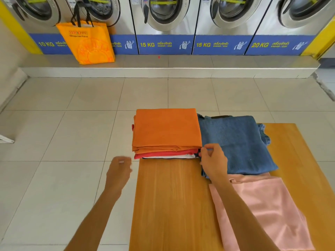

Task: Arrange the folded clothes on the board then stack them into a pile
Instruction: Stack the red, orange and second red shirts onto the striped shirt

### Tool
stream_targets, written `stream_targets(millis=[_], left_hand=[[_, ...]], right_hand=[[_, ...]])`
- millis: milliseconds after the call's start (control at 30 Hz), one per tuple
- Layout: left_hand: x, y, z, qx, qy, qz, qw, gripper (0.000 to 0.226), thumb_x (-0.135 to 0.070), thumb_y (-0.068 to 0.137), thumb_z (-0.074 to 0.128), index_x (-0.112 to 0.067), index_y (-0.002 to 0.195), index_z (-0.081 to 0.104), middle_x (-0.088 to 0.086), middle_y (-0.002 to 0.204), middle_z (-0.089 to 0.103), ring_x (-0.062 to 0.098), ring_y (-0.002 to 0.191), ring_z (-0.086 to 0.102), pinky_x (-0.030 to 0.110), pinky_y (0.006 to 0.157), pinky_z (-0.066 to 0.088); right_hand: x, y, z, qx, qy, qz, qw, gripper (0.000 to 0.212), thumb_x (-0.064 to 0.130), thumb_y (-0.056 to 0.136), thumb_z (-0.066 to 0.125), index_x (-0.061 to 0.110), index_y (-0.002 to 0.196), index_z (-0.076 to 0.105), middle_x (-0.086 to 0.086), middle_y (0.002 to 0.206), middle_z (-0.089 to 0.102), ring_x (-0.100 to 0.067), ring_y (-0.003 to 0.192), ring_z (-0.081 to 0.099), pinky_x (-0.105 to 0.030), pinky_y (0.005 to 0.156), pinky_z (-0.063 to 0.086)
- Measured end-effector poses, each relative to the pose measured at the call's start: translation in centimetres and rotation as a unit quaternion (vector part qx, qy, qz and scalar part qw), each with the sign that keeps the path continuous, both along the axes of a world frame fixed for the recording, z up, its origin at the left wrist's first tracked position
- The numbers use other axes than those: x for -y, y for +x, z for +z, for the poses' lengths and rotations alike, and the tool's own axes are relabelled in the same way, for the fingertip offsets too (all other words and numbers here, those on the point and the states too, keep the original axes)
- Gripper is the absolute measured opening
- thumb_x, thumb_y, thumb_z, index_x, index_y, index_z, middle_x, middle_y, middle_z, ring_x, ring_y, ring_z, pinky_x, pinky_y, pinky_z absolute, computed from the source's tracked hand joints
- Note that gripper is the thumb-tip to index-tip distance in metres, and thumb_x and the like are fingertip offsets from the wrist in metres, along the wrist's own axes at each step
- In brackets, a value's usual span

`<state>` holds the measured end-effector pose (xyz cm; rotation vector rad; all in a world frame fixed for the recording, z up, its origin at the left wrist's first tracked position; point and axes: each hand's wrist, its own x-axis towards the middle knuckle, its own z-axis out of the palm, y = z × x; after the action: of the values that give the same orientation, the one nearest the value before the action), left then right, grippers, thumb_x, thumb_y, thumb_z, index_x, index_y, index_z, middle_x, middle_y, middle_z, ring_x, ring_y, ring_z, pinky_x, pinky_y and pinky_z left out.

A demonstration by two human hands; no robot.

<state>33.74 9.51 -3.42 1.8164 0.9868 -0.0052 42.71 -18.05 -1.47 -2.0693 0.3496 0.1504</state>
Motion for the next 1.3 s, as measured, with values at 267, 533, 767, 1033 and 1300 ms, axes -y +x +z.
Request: stream_targets(millis=[267,533,767,1033,1300], left_hand=[[5.1,-18.9,1.0,-0.073,-0.06,-0.021,0.995,0.009,-0.023,0.095,0.057,-0.025,0.099,0.065,-0.003,0.096,0.071,0.018,0.089,0.07,0.04,0.079,0.058],[9.0,-28.1,1.0,-0.11,0.041,-0.093,0.989,0.039,-0.041,0.095,0.055,-0.017,0.126,0.052,0.0,0.11,0.065,0.01,0.087,0.059,0.027,0.077,0.044],[10.3,-32.1,0.3,-0.165,0.004,-0.117,0.979,0.075,-0.069,0.081,0.056,-0.013,0.129,0.041,-0.003,0.11,0.056,0.02,0.095,0.061,0.032,0.077,0.051],[12.3,-32.7,0.5,-0.156,0.032,-0.208,0.965,0.063,-0.069,0.088,0.045,-0.022,0.129,0.055,-0.002,0.11,0.068,0.024,0.101,0.067,0.035,0.086,0.053],[11.8,-29.0,1.9,-0.087,0.0,-0.175,0.981,0.06,-0.064,0.089,0.051,-0.023,0.133,0.053,-0.008,0.111,0.062,0.021,0.104,0.063,0.034,0.089,0.049]], right_hand=[[3.1,-14.9,-0.6,-0.072,0.001,0.052,0.996,0.011,0.02,0.096,0.054,0.026,0.098,0.063,0.007,0.084,0.072,-0.014,0.081,0.069,-0.038,0.068,0.059],[5.2,-26.0,-1.1,-0.102,-0.073,0.118,0.985,0.011,0.017,0.093,0.058,0.019,0.099,0.067,0.006,0.094,0.068,-0.012,0.088,0.064,-0.031,0.077,0.051],[6.8,-31.7,-1.9,-0.147,-0.124,0.175,0.966,0.034,0.045,0.092,0.058,0.03,0.123,0.057,0.001,0.111,0.067,-0.018,0.099,0.064,-0.032,0.083,0.049],[5.0,-35.7,-2.0,-0.168,-0.088,0.22,0.957,0.078,0.055,0.088,0.059,0.041,0.151,0.017,0.002,0.132,0.058,-0.024,0.115,0.06,-0.041,0.097,0.051],[4.0,-34.4,-2.0,-0.08,-0.088,0.163,0.979,0.052,0.041,0.097,0.055,0.034,0.146,0.04,-0.001,0.14,0.055,-0.025,0.123,0.054,-0.037,0.101,0.044]])
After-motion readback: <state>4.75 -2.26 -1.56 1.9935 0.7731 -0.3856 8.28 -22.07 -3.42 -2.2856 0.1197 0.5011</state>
